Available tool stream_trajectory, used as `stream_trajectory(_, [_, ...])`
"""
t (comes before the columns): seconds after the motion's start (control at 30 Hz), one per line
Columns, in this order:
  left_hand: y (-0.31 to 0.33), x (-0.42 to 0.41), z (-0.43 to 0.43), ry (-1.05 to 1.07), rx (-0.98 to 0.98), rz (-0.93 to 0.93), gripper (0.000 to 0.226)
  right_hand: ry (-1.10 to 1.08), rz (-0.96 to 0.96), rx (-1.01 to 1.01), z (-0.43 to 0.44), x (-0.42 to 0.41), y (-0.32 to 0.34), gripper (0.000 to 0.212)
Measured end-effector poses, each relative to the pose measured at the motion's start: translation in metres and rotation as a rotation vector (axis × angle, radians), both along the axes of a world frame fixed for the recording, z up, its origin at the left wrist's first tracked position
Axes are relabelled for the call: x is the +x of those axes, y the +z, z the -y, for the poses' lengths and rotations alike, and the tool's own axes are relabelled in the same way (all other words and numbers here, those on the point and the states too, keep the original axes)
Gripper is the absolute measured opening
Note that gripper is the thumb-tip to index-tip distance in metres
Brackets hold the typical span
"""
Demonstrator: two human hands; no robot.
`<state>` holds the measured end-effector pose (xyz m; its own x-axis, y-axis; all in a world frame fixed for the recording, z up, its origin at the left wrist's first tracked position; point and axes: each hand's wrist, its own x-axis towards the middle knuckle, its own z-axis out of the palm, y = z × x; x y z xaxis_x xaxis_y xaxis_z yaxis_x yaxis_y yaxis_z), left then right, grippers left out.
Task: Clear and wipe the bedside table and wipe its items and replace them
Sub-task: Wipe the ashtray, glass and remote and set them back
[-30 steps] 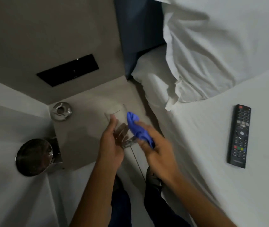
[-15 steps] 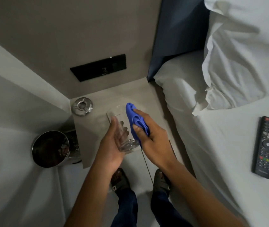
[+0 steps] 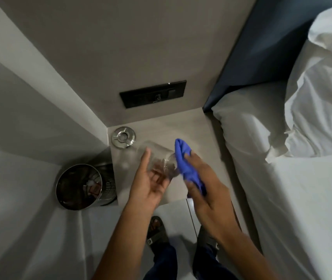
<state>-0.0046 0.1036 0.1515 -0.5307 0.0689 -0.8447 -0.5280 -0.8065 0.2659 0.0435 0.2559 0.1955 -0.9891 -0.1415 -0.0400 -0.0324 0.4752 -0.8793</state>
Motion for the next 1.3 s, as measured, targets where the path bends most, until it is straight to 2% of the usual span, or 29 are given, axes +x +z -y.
stream_trajectory(0.03, [0.000, -0.002, -0.001, 0.030, 0.078, 0.038, 0.075, 0.044, -0.043, 0.105, 0.001, 0.005, -0.002, 0.049])
stream_trajectory(0.13, [0.004, -0.002, -0.007, -0.152, 0.240, 0.028, 0.096, 0.248, -0.200, 0.393, 0.010, 0.016, -0.012, 0.057])
stream_trajectory(0.17, [0.004, -0.002, -0.010, -0.164, 0.275, 0.017, 0.097, 0.261, -0.214, 0.415, 0.010, 0.015, -0.015, 0.058])
stream_trajectory(0.23, [0.002, -0.006, -0.018, -0.057, 0.284, 0.020, 0.091, 0.178, -0.185, 0.389, 0.005, 0.002, -0.020, 0.057])
stream_trajectory(0.33, [-0.008, -0.015, -0.033, 0.044, 0.100, 0.100, 0.077, 0.026, -0.079, 0.287, -0.008, -0.026, -0.022, 0.063])
stream_trajectory(0.4, [-0.016, -0.019, -0.041, 0.009, 0.073, 0.100, 0.068, 0.089, -0.088, 0.312, -0.011, -0.035, -0.021, 0.063])
stream_trajectory(0.5, [-0.020, -0.031, -0.045, 0.002, 0.222, 0.113, 0.065, 0.229, -0.152, 0.396, -0.019, -0.032, -0.026, 0.057])
stream_trajectory(0.53, [-0.022, -0.037, -0.050, -0.014, 0.236, 0.100, 0.070, 0.207, -0.126, 0.378, -0.025, -0.035, -0.029, 0.055])
stream_trajectory(0.63, [-0.042, -0.058, -0.073, -0.061, 0.027, 0.165, 0.070, 0.004, 0.106, 0.164, -0.044, -0.061, -0.040, 0.051])
stream_trajectory(0.7, [-0.057, -0.076, -0.089, -0.036, -0.051, 0.201, 0.067, -0.076, 0.193, 0.028, -0.057, -0.084, -0.048, 0.057])
stream_trajectory(0.77, [-0.070, -0.102, -0.108, -0.048, -0.010, 0.229, 0.065, -0.092, 0.183, 0.023, -0.068, -0.105, -0.059, 0.061])
stream_trajectory(0.87, [-0.086, -0.143, -0.131, -0.046, 0.074, 0.107, 0.051, -0.108, 0.198, 0.000, -0.077, -0.130, -0.074, 0.059])
stream_trajectory(0.93, [-0.101, -0.171, -0.150, -0.039, 0.010, 0.114, 0.046, -0.190, 0.292, -0.047, -0.089, -0.147, -0.090, 0.049])
stream_trajectory(1.0, [-0.115, -0.193, -0.160, 0.032, -0.067, 0.188, 0.055, -0.321, 0.366, -0.094, -0.105, -0.158, -0.103, 0.040])
stream_trajectory(1.07, [-0.126, -0.208, -0.162, 0.085, -0.101, 0.217, 0.057, -0.386, 0.375, -0.041, -0.124, -0.159, -0.112, 0.034])
stream_trajectory(1.3, [-0.137, -0.246, -0.144, 0.051, -0.277, 0.257, 0.035, -0.450, 0.480, -0.075, -0.156, -0.140, -0.120, 0.028])
